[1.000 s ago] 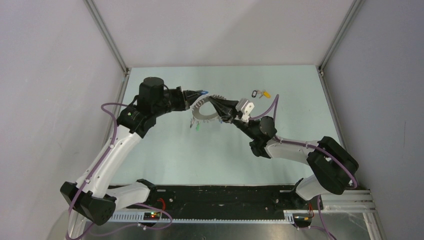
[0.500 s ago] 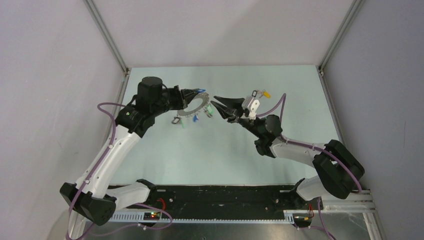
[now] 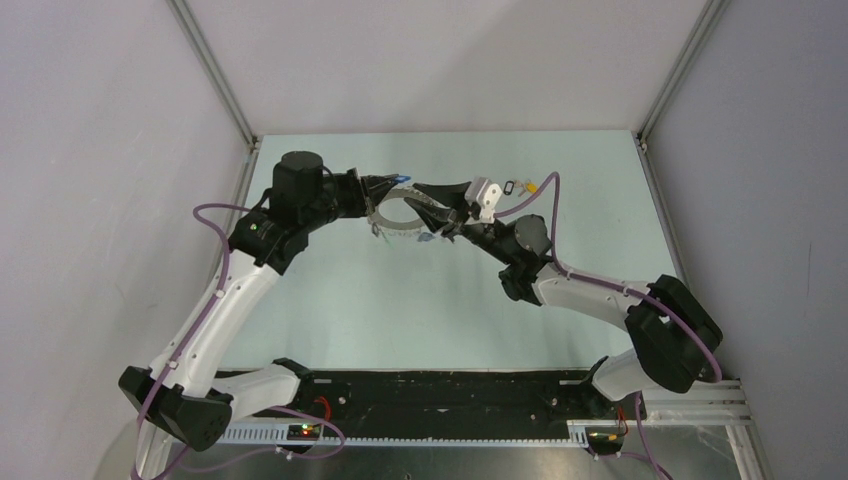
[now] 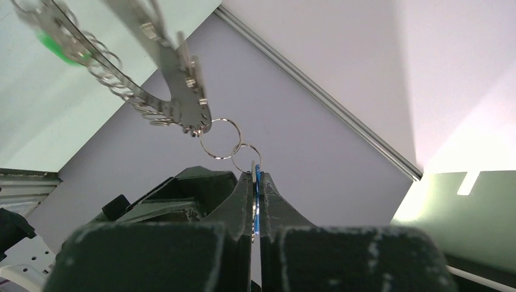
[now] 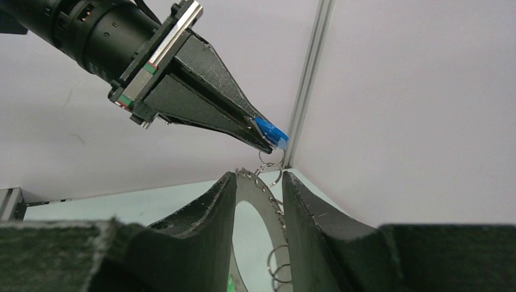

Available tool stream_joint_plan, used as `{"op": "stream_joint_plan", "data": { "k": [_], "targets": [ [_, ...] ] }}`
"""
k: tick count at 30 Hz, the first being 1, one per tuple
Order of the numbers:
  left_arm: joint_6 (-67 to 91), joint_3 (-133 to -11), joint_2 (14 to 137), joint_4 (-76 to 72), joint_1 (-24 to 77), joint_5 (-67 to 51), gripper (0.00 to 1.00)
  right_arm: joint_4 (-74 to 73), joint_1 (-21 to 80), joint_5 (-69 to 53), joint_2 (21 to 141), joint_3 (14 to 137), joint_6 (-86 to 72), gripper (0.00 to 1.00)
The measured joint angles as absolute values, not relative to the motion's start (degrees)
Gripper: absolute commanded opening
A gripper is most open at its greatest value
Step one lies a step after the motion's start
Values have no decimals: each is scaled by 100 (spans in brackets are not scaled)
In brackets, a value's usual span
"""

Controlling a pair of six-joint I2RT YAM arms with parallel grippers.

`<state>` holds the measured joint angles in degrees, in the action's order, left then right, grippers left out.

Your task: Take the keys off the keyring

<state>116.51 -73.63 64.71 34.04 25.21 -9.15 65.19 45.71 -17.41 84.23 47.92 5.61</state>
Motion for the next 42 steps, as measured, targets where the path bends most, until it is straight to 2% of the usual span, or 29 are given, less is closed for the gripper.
{"op": "stream_joint_plan", "data": {
  "k": [20, 26, 33, 35, 42],
  "targets": [
    [11653, -7363, 6471, 3404, 2523, -915, 0, 5975, 4639, -1767, 8938, 5387, 486, 39],
    [11653, -7363, 6471, 3404, 2523, -915, 0, 5848, 4639, -1767, 9113, 5618, 419, 36],
    [11655, -7363, 6469, 3402, 2523, -908, 0, 5721, 4639, -1743, 9349, 5951, 322, 13],
    [11655, -7363, 6469, 3400, 2521, -895, 0, 5704, 4639, -1739, 9365, 5970, 316, 2],
    [11655, -7363, 6445, 3435, 2443, -814, 0, 5553, 4637, -1684, 9317, 5940, 425, 0]
  ]
}}
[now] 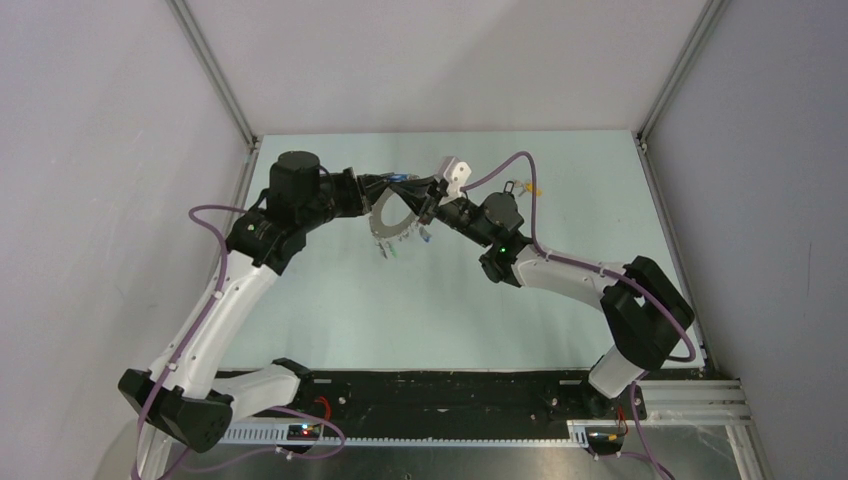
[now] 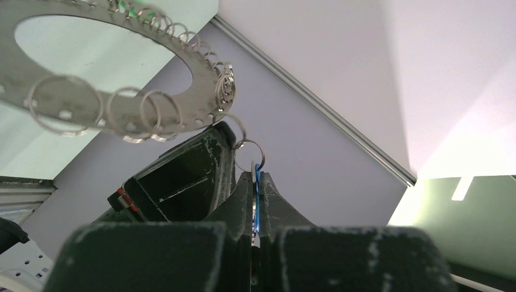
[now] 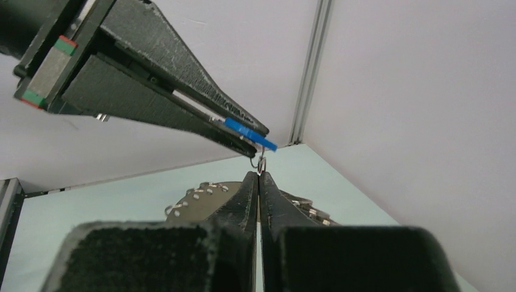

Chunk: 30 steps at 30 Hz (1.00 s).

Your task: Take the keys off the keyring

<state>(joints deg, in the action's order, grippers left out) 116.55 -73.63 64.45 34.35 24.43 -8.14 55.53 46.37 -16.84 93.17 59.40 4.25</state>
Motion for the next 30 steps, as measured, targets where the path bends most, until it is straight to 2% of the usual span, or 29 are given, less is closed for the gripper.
{"op": "stream_joint_plan", "data": {
  "k": [11, 19, 30],
  "targets": [
    [11649, -7199, 6198, 3498, 2261, -1107, 0, 5990, 4615, -1671, 8643, 5218, 604, 0],
    [11642, -7150, 6329, 3291, 2261, -1280, 0, 7190, 4519, -1898, 9052, 5043, 357, 0],
    [11607, -7041, 6416, 3072, 2276, -1382, 0, 7625, 4379, -2303, 9137, 5043, 301, 0]
  ]
}}
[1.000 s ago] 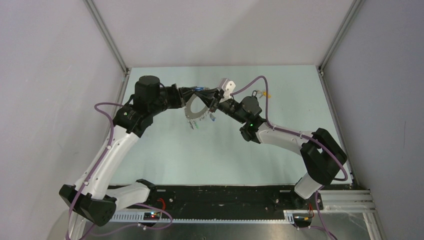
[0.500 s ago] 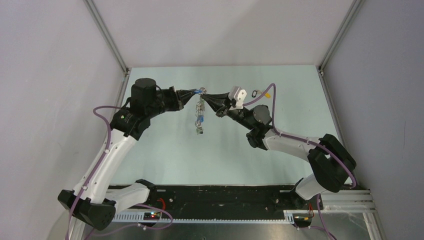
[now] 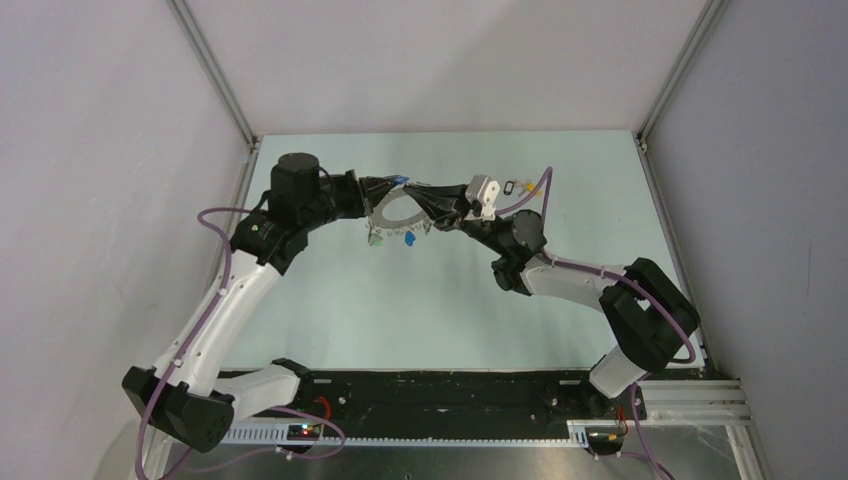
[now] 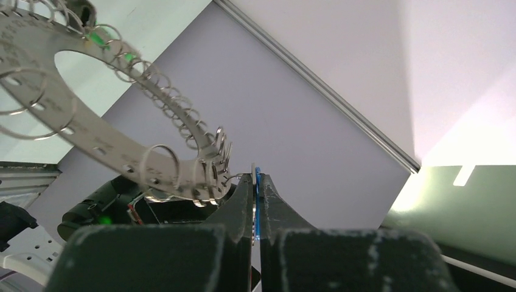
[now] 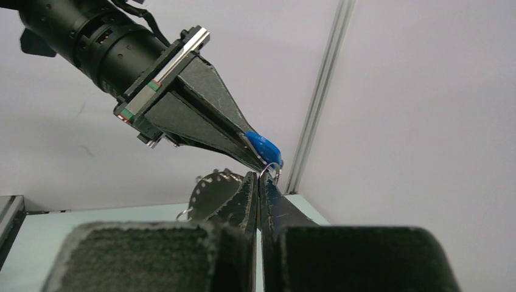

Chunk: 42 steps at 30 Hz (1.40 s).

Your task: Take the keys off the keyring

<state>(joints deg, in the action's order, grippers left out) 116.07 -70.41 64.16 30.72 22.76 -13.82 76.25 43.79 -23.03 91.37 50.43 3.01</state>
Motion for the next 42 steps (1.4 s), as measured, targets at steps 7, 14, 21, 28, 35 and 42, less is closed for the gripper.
{"op": "stream_joint_plan", "data": {
  "k": [7, 14, 21, 28, 35, 42],
  "targets": [
    [11351, -7041, 6652, 2967, 2296, -1634, 0, 7609, 4235, -2768, 9096, 4917, 325, 0],
    [10014, -7544, 7251, 3148, 2150, -2561, 0, 6827, 3948, -3597, 8508, 4648, 921, 0],
    [8464, -7824, 7693, 3555, 2027, -3498, 0, 3900, 4056, -3966, 7465, 4783, 3395, 0],
    [7122, -8619, 8333, 4545, 2008, -3824, 0, 1824, 4545, -3275, 7113, 5081, 6084, 0],
    [6169, -9209, 8836, 5400, 1988, -3719, 0, 982, 5253, -1804, 7196, 5146, 8370, 3],
    [5371, -10409, 9426, 5961, 2128, -2991, 0, 917, 5542, -1328, 7577, 5205, 9164, 56]
  ]
}}
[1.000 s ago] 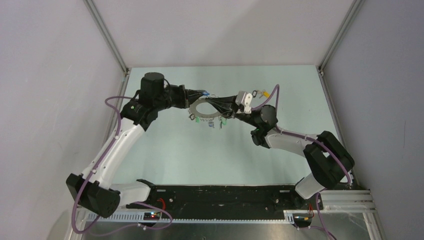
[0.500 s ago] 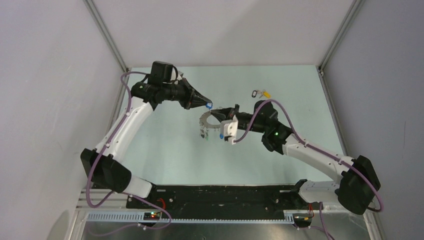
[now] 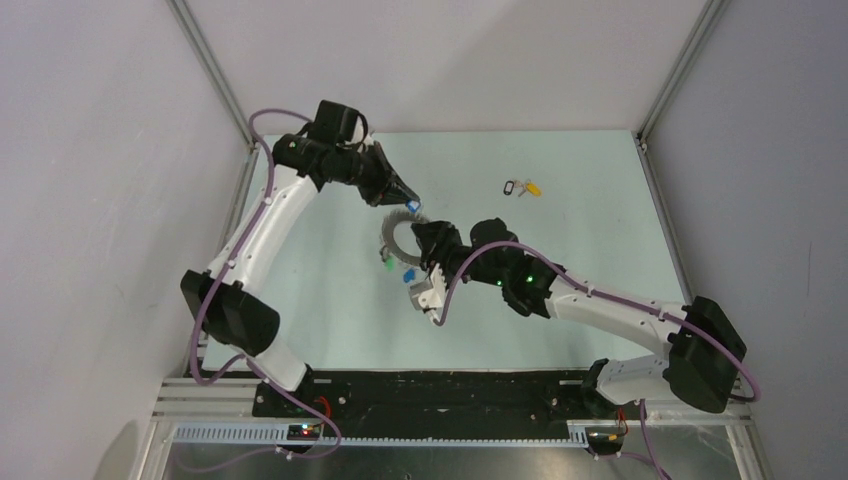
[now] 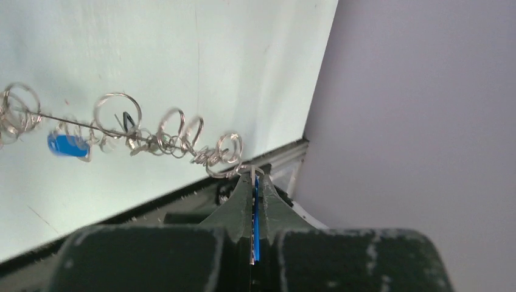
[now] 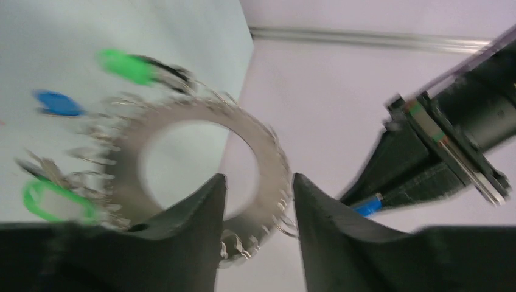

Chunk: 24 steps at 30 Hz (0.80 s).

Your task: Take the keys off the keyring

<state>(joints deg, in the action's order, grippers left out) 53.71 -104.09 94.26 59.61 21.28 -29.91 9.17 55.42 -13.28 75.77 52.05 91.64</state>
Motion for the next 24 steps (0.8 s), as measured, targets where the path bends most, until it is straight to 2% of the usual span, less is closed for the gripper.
{"op": "stream_joint_plan", "data": {
  "k": [8, 16, 24],
  "targets": [
    [4270, -11078, 9496, 5955, 2180, -2036, 0, 845, 5378, -2137, 6941, 4915, 8128, 55],
    [3011, -11437, 9504, 6403, 2357, -1267, 0, 1273, 4469, -3227, 6058, 4836, 5393, 54],
    [1592, -12392, 9738, 7070, 3496, 598, 0, 1883, 3848, -3391, 6243, 4823, 3256, 54]
  ]
}}
